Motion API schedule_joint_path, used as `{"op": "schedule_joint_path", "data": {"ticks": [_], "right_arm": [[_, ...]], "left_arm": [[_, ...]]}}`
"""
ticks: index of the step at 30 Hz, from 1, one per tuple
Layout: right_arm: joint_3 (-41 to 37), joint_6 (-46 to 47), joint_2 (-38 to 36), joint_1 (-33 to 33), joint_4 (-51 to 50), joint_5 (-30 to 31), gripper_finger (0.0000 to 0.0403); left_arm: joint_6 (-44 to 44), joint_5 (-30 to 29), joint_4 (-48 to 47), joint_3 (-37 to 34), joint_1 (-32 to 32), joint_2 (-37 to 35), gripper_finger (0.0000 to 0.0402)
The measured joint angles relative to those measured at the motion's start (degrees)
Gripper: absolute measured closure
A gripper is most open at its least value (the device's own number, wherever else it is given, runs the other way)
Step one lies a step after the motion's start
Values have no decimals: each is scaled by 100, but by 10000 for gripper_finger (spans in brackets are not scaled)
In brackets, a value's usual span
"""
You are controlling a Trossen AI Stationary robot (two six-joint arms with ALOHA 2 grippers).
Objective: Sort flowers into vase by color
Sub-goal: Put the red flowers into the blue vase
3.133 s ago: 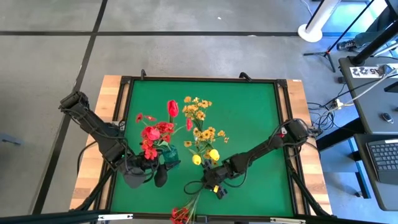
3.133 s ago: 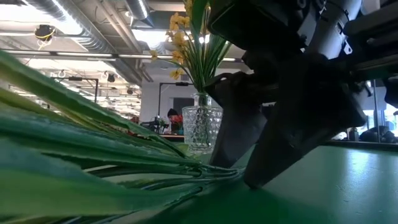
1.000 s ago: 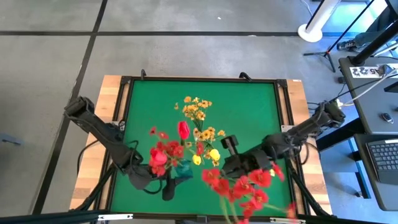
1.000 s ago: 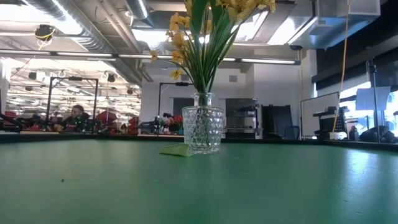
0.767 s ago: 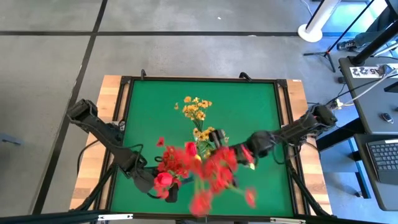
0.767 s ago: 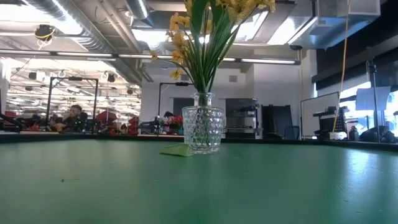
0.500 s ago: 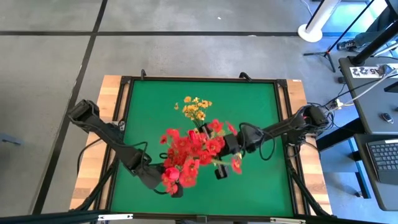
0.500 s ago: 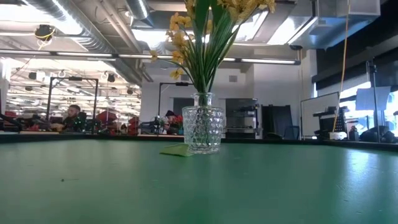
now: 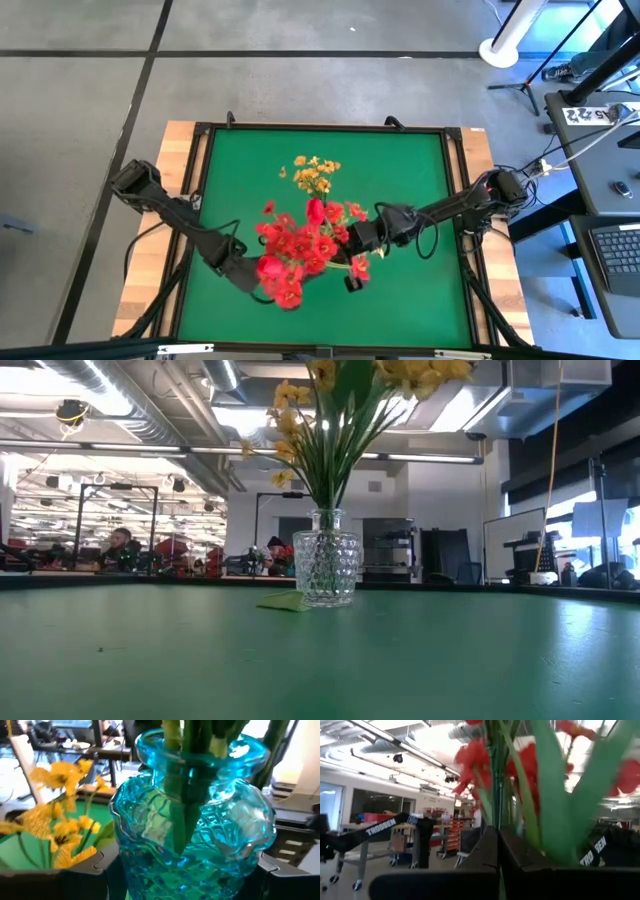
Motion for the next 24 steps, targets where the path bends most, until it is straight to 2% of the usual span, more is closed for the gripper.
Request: {"op": "schedule_joint_path", "data": {"ticks": [8, 24], "right_arm": [[4, -140, 0, 7, 11, 3, 400], [4, -128, 0, 0, -9, 107, 401]], "left_arm": [[210, 2, 223, 1, -292, -11, 160], [-255, -5, 134, 2, -483, -11, 160]]}}
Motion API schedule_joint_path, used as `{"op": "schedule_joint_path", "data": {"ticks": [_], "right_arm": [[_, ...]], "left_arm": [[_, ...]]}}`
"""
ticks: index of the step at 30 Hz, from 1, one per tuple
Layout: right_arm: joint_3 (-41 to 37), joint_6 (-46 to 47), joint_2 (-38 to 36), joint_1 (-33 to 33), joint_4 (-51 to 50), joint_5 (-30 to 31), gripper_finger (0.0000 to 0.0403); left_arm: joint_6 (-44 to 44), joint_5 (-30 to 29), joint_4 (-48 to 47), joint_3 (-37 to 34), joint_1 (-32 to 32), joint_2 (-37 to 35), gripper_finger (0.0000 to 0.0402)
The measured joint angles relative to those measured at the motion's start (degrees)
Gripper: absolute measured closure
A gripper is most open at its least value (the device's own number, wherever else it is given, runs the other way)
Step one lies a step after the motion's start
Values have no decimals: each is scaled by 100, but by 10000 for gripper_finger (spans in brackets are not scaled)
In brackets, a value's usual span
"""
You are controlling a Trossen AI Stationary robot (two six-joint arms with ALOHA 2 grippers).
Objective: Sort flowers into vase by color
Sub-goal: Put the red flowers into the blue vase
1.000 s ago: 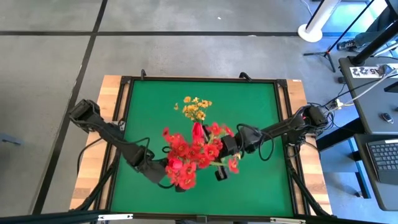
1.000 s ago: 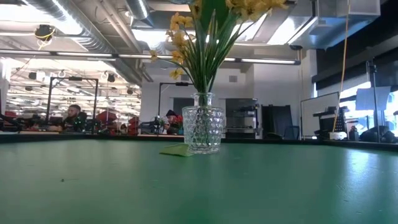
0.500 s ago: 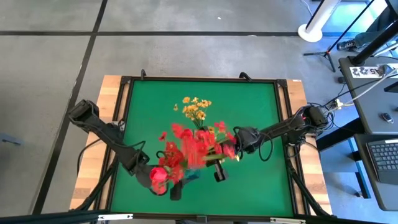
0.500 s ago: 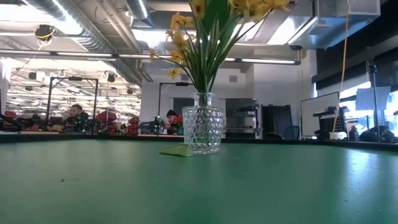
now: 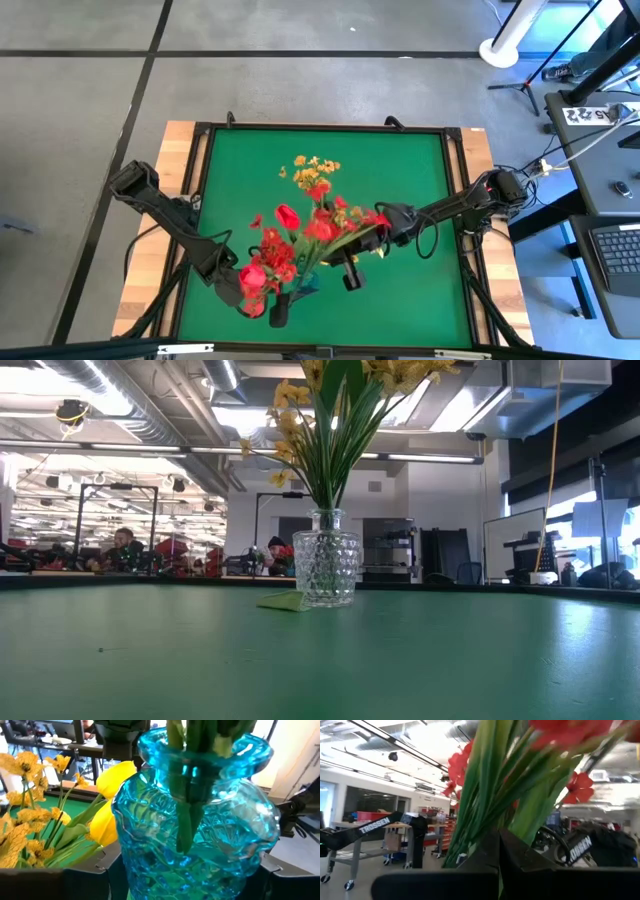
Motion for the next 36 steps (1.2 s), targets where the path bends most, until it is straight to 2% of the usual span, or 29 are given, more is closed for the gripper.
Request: {"op": "schedule_joint_path", "data": {"ticks": [6, 14, 24, 29, 36], "right_arm": [[0, 119, 0, 0, -336, 519, 402], [8, -4, -83, -11, -761, 802, 402], [403, -205, -545, 0, -2785, 1008, 400], [585, 121, -698, 0, -3694, 726, 357], [695, 449, -822, 0, -4384, 269, 252]], "left_arm": [[-386, -7, 89, 0, 50, -5, 160], [-634, -8, 90, 4, 77, -94, 160], [-644, -228, -15, 4, 21, -142, 160], [-666, -306, -82, 4, 25, -142, 160], [-677, -315, -94, 4, 25, -142, 160]]}}
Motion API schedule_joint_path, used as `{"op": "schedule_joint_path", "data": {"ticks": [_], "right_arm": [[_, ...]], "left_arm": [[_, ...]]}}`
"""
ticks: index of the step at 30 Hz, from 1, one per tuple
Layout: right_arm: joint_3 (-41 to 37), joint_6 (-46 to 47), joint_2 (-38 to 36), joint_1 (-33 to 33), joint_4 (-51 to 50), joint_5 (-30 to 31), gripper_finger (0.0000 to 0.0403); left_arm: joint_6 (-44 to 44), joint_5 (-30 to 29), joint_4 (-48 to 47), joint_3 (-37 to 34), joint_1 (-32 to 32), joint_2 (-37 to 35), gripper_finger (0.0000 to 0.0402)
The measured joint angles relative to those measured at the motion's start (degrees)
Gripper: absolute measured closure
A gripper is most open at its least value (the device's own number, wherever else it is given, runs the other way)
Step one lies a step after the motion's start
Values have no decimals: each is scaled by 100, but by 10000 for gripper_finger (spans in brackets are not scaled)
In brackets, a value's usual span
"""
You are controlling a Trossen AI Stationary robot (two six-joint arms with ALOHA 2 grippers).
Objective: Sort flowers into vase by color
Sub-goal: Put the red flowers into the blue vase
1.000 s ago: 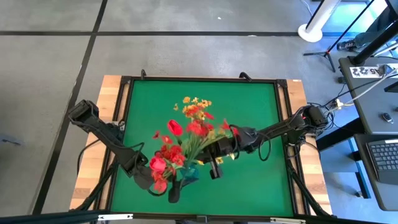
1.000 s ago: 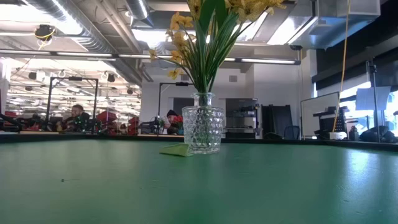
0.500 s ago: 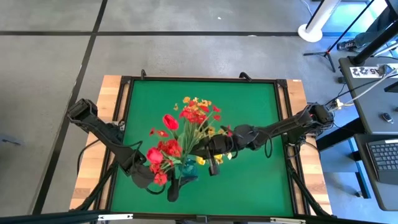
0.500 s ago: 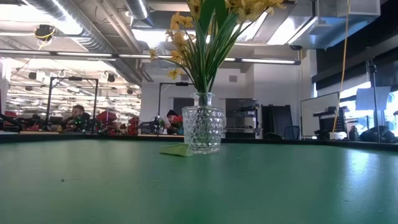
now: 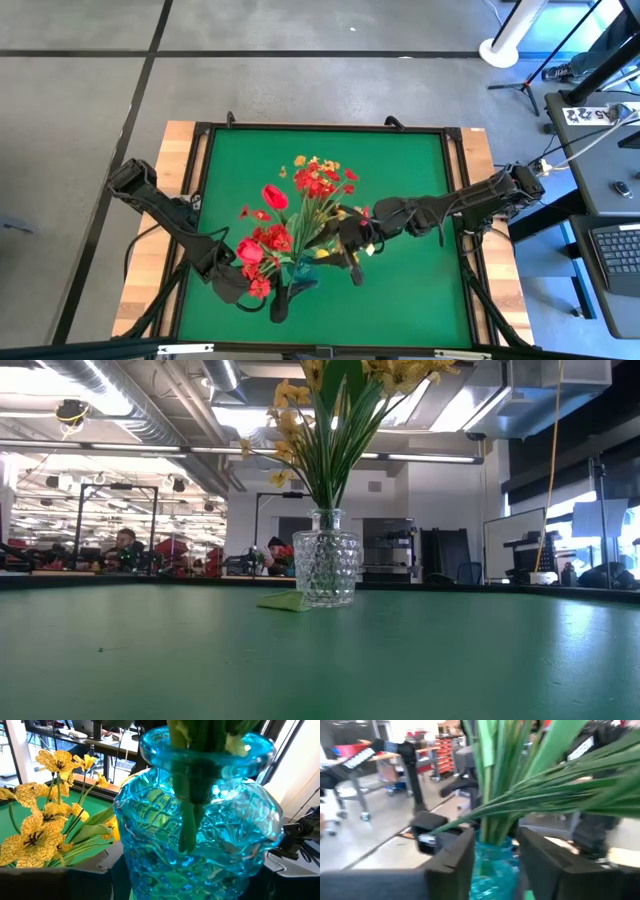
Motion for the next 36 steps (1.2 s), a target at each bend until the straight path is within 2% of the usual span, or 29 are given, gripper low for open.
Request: {"op": "schedule_joint_path", "data": {"ticks": [4, 8, 16, 26, 31, 36], "right_arm": [[0, 333, 0, 1, 164, -371, 203], [0, 742, -4, 2, 363, -396, 175], [0, 1014, -4, 2, 422, 227, 169], [-2, 1073, -3, 2, 281, 676, 168], [-2, 1071, -2, 2, 286, 800, 201], [-2, 928, -2, 2, 295, 797, 291]], "left_arm": [[-10, -11, -45, 0, 0, 0, 160], [-43, -13, -84, 0, 10, 0, 160], [-57, -22, -103, 0, 61, 0, 160], [-80, 32, -105, 0, 99, 0, 160], [-174, 33, -157, 0, 103, 0, 160], [-321, 31, -264, 0, 104, 0, 160]]}}
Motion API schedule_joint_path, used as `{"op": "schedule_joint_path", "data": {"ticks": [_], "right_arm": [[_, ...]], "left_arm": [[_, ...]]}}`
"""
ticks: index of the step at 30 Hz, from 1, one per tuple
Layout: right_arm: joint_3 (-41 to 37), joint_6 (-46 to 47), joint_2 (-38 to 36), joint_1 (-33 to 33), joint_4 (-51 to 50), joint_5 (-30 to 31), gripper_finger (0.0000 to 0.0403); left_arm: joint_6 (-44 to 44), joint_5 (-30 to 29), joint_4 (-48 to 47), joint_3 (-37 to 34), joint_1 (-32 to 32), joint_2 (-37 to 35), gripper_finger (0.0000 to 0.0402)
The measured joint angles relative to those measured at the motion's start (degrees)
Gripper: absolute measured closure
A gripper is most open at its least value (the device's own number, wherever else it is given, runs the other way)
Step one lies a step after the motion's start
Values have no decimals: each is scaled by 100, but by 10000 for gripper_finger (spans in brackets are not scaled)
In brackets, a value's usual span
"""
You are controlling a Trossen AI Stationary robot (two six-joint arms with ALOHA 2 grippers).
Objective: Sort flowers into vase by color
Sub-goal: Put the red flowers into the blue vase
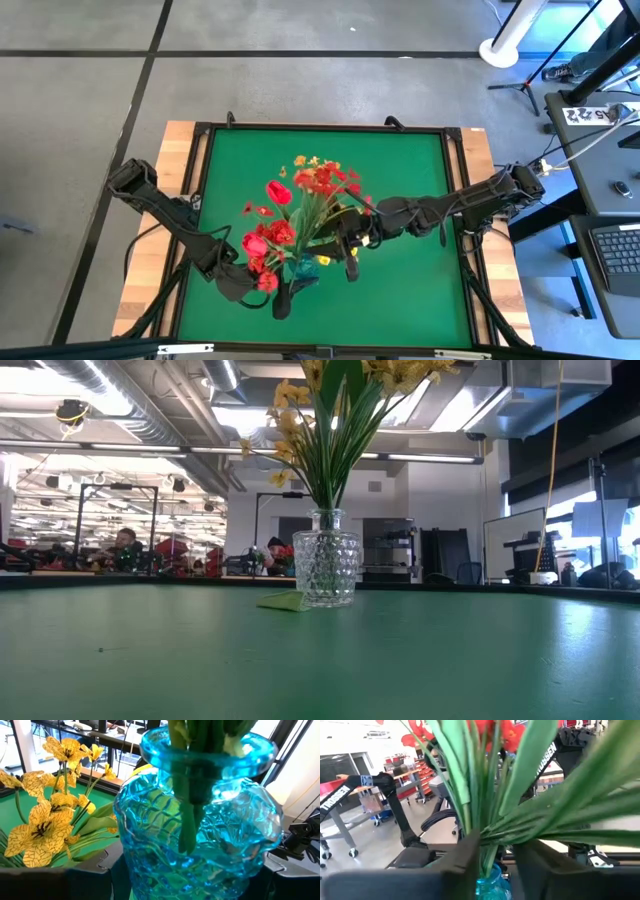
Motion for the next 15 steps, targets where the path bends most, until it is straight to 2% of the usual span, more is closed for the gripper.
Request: {"op": "schedule_joint_path", "data": {"ticks": [4, 5, 8, 15], "right_arm": [[0, -261, -4, 0, 28, -166, 379], [0, -375, -40, 0, 5, -284, 389], [70, -495, -199, 4, -241, -431, 388], [399, -779, -415, 0, -1011, -319, 398]], "left_arm": [[-50, -1, -75, 0, -2, 0, 160], [-98, 2, -115, 0, -22, 0, 160], [-338, -17, -330, 0, -99, 0, 160], [-565, -127, -531, 0, -210, 0, 160]]}}
